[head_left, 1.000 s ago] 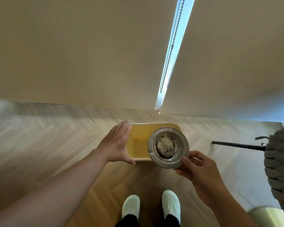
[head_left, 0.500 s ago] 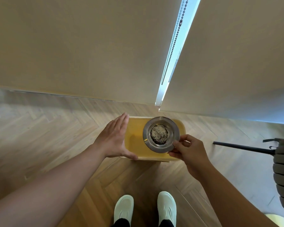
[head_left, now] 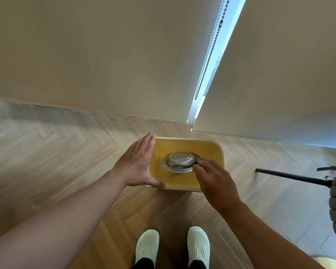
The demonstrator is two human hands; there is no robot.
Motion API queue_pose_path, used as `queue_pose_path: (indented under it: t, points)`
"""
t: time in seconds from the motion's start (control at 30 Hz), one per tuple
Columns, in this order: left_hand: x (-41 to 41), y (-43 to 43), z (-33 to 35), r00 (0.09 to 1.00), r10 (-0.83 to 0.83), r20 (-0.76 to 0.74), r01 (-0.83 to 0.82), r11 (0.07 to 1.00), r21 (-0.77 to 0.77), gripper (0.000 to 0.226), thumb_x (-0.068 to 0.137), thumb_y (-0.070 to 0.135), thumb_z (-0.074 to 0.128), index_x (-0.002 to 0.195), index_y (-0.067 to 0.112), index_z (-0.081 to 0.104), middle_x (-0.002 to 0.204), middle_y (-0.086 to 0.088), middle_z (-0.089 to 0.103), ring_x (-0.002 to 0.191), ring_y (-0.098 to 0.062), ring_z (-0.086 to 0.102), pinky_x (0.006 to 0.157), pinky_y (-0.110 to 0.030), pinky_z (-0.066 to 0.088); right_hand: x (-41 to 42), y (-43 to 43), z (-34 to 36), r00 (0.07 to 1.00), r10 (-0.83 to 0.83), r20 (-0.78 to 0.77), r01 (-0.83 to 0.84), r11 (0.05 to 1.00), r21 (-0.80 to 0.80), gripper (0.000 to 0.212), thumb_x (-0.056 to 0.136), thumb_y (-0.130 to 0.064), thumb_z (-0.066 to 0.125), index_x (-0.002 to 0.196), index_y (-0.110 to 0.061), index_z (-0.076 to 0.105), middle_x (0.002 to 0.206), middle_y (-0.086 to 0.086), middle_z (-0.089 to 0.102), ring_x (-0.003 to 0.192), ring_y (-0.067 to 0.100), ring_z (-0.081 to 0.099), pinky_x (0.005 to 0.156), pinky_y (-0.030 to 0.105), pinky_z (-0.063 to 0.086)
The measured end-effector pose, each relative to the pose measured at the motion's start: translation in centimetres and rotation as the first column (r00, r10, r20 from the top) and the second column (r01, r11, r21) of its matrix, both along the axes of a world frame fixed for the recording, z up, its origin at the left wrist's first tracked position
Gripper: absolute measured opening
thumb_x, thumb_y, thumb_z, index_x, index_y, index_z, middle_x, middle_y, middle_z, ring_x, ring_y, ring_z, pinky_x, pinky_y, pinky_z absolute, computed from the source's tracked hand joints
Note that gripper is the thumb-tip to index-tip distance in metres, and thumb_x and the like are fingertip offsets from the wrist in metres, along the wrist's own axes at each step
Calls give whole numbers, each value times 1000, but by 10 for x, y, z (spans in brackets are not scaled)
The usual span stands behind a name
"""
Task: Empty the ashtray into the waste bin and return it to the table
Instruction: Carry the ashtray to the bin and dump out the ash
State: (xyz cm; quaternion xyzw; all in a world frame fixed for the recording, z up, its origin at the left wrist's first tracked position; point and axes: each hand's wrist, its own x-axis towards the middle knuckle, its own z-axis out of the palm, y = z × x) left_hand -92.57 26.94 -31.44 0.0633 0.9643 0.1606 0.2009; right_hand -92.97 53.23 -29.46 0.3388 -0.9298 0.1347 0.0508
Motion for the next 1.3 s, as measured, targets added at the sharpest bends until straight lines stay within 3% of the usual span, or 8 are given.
queue_pose_path:
  t: [0.27, 0.43, 0.53, 0.67, 0.8, 0.97, 1.2, 1.3]
  points:
    - [-1, -1, -1, 1000, -15, 9, 15, 1000, -5, 158, 41, 95, 59, 152, 17, -21, 163, -6, -19, 150, -19, -12, 123, -38, 3, -1, 0, 1, 997, -71, 23, 72, 996, -46, 33, 66, 2, 85, 95, -1, 70, 92, 16, 73, 88, 31, 71, 61, 38, 61]
    - [-1, -1, 0, 1000, -20, 6, 20, 1000, -18, 158, 41, 97, 56, 152, 16, -21, 163, -6, -19, 150, -19, -13, 122, -37, 0, -2, 0, 5, 952, -200, 231, 241, 956, -168, 10, 85, -2, 70, 91, -7, 65, 77, 9, 69, 62, 22, 61, 53, 38, 57]
    - [-1, -1, 0, 1000, -23, 11, 23, 999, -31, 158, 39, 99, 53, 151, 17, -22, 163, -6, -20, 150, -20, -14, 123, -39, 1, -2, 1, 6, 892, -293, 345, 386, 891, -241, 11, 87, -6, 68, 82, -13, 62, 65, 3, 64, 54, 18, 59, 50, 32, 54]
    - [0, -1, 0, 1000, -18, 26, 19, 999, -34, 157, 40, 99, 52, 151, 18, -22, 163, -4, -21, 150, -19, -16, 122, -38, -3, -4, 2, 6, 741, -372, 559, 585, 766, -265, 13, 85, -7, 72, 82, -18, 65, 69, -5, 68, 63, 6, 66, 57, 17, 53]
    - [-2, 1, 1, 1000, 17, 2, -17, 1000, -13, 150, 44, 101, 46, 154, 18, -13, 165, -3, -12, 151, -18, -9, 122, -37, 1, -10, 4, 3, 516, -383, 766, 728, 668, -156, 9, 85, -11, 72, 84, -18, 68, 78, 0, 74, 67, 16, 72, 69, 36, 62]
    - [-3, 4, 5, 995, 98, -2, -97, 994, 40, 136, 55, 100, 37, 156, 17, -3, 166, -2, -2, 151, -17, 2, 122, -38, 10, -13, 2, 9, 248, -257, 934, 834, 547, -71, 11, 85, -5, 71, 87, -14, 67, 87, 12, 74, 72, 24, 75, 66, 37, 64]
    - [-4, 9, 11, 976, 211, -59, -201, 969, 142, 103, 77, 85, 29, 153, 16, 20, 160, -2, 25, 147, -18, 21, 118, -40, 24, -16, -3, 10, 129, -176, 976, 866, 500, -24, 12, 88, -4, 67, 96, -13, 64, 91, 11, 74, 73, 24, 76, 60, 30, 62]
    - [-4, 10, 14, 963, 239, -126, -217, 962, 169, 87, 84, 75, 35, 149, 16, 31, 154, -3, 36, 142, -19, 30, 115, -39, 29, -17, -4, 8, 97, -144, 985, 877, 480, -16, 12, 88, -5, 67, 97, -14, 64, 92, 12, 74, 72, 24, 76, 61, 33, 63]
